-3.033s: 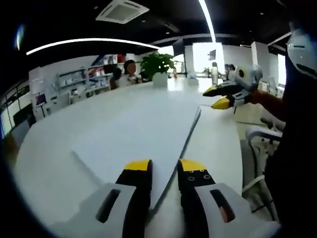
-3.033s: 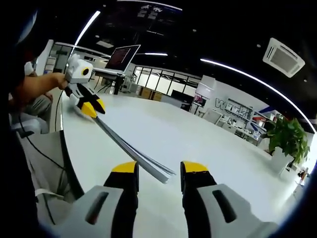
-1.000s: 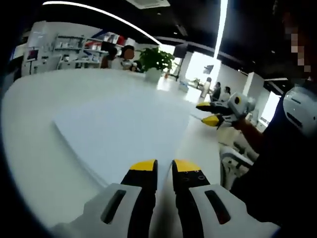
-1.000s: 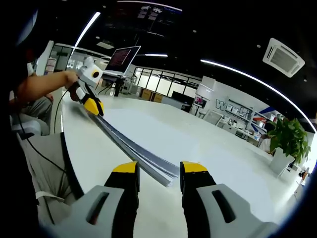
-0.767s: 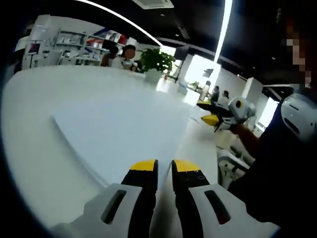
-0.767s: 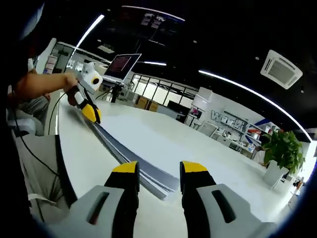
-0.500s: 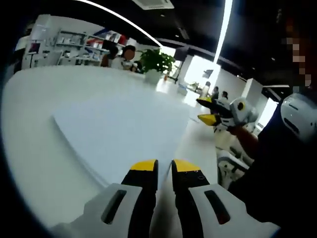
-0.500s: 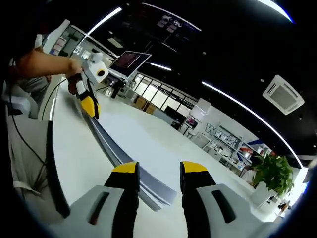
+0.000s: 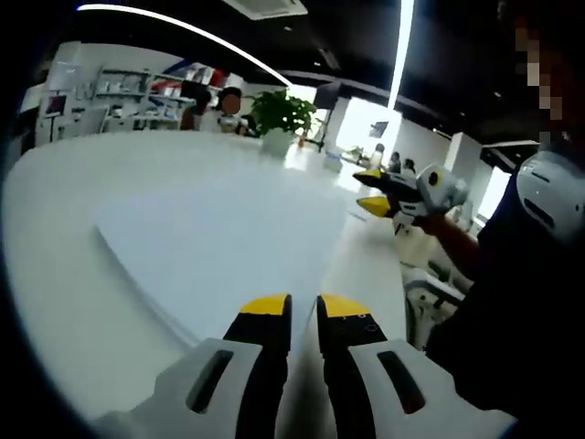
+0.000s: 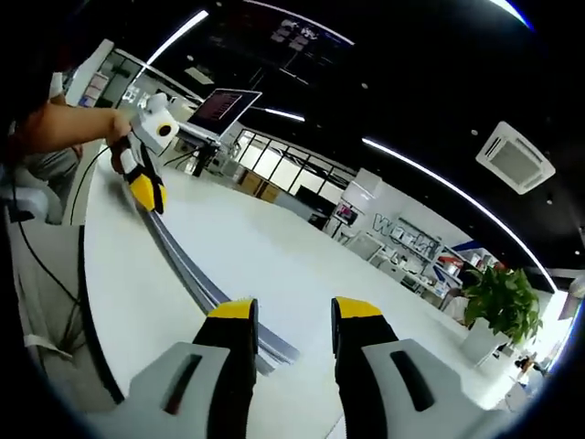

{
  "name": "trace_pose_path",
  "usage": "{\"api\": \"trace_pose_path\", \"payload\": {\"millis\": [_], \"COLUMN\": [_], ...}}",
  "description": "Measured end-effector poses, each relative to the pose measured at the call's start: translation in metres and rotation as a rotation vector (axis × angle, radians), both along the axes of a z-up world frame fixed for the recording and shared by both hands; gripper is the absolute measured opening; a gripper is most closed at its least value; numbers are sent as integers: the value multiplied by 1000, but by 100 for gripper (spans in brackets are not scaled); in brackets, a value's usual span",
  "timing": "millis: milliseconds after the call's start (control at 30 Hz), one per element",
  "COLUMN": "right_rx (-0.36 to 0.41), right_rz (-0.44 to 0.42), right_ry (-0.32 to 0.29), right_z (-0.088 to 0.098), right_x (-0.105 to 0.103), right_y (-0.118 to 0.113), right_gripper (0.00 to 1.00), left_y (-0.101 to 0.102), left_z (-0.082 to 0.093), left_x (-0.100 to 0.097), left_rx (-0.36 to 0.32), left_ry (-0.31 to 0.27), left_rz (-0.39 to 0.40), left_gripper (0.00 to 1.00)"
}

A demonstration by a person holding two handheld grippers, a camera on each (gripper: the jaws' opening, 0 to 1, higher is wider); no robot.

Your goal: Grasp the top corner of one sheet in the document stack and pull a single sheet out from the document stack, separating that one sheet from the rest and lifting it clear until the single sheet is fully removed from the stack

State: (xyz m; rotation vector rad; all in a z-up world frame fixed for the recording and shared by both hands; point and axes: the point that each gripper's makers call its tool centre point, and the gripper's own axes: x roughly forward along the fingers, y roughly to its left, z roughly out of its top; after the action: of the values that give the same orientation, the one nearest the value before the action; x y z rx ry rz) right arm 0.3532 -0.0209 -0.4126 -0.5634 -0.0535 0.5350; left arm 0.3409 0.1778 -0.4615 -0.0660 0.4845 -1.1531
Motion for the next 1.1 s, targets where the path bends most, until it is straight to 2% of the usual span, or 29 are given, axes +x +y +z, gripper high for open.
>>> {"api": "trace_pose_path", "payload": {"millis": [67,400,733,867,1100], "right_rx": [-26,-173,-227,-266,-274], "right_rz": [6,72,157,179,230], "right_ry": [7,-38,-56,-65,-75], "right_z": [-5,-18,-20,-24,-25], "right_x": [0,3,3,5,2], "right_y": [3,34,70,78,90], "right_gripper": [31,31,31,31,31], "left_y": [0,1,2,3,2], "left_z": [0,1,1,1,2], "left_x": [0,1,3,4,4], "left_rx": [-6,-36,-43,-54,-72], "left_ry": [7,23,26,28,35], "left_rz": [0,7,9,14,17], "left_gripper": [13,12,12,11,11]}}
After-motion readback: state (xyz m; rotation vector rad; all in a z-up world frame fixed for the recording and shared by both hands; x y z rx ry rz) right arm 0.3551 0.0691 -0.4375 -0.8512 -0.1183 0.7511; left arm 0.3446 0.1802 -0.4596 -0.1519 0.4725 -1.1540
